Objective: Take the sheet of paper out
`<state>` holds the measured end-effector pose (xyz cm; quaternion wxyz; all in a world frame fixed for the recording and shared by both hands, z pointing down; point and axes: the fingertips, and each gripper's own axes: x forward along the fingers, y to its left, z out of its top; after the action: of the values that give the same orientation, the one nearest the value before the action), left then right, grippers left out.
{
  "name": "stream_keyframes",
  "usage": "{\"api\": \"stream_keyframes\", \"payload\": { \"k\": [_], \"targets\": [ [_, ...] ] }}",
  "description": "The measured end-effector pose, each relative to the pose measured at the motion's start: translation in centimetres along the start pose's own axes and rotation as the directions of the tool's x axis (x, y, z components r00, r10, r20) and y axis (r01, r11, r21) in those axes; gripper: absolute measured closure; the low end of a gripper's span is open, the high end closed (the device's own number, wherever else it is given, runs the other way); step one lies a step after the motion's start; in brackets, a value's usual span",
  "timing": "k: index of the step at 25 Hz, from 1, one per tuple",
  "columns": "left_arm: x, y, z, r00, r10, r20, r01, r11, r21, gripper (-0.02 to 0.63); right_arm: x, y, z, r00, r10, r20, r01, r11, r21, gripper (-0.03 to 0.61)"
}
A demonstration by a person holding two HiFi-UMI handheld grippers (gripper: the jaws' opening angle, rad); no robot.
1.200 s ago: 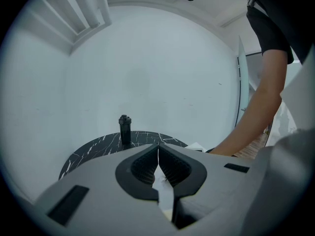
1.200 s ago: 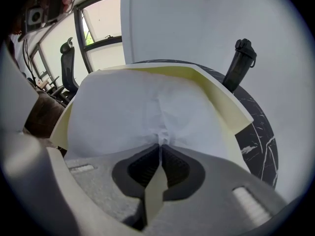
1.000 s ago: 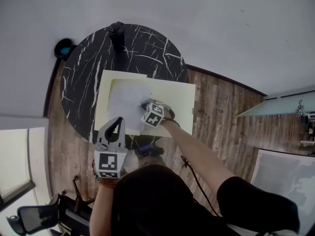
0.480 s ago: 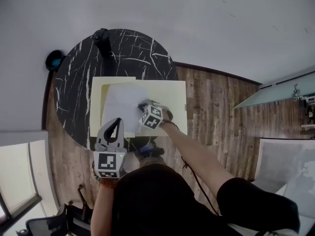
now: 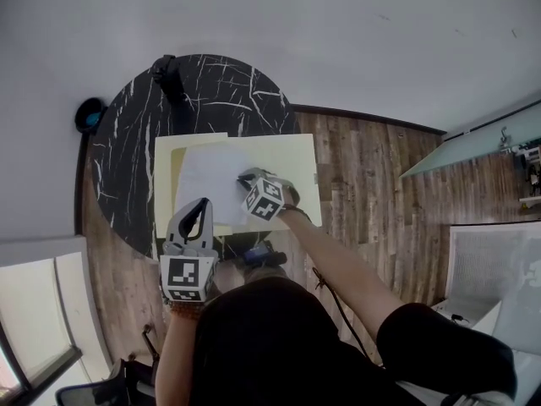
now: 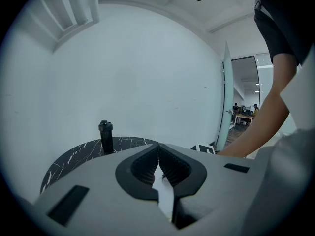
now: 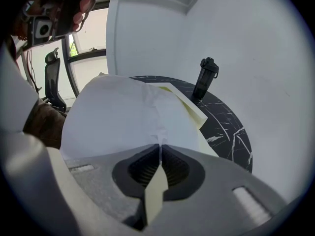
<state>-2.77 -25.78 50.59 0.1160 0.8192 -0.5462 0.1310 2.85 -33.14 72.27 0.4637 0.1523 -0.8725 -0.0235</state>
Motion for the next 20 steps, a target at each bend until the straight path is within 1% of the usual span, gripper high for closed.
{"api": "stream_keyframes", "payload": {
  "k": [4,9,16,20],
  "targets": [
    [0.1,-0.3,0.1,0.999,-0.023,0.026,0.024,1.0,-0.016,0.606,-1.1,-0.3,0.4,0.999,-0.034,0.02,0.034,0.999,0.004,0.568],
    [0.3,-0.8,0.7,0.998,-0.039,0.046,0.04,0.999,-0.009,0.606,-2.8,-0.6,0.9,0.997,-0.067,0.035,0.067,0.998,0.015,0.568],
    [-0.2,-1.5,1.6,0.998,-0.043,0.055,0.044,0.999,-0.011,0.606,-5.3,0.3,1.5,0.992,-0.107,0.061,0.103,0.992,0.075,0.569],
    [-0.4,-1.5,1.0,0.998,-0.036,0.052,0.037,0.999,-0.018,0.606,-6.1,0.6,1.5,0.989,-0.121,0.084,0.111,0.987,0.115,0.569]
  ]
}}
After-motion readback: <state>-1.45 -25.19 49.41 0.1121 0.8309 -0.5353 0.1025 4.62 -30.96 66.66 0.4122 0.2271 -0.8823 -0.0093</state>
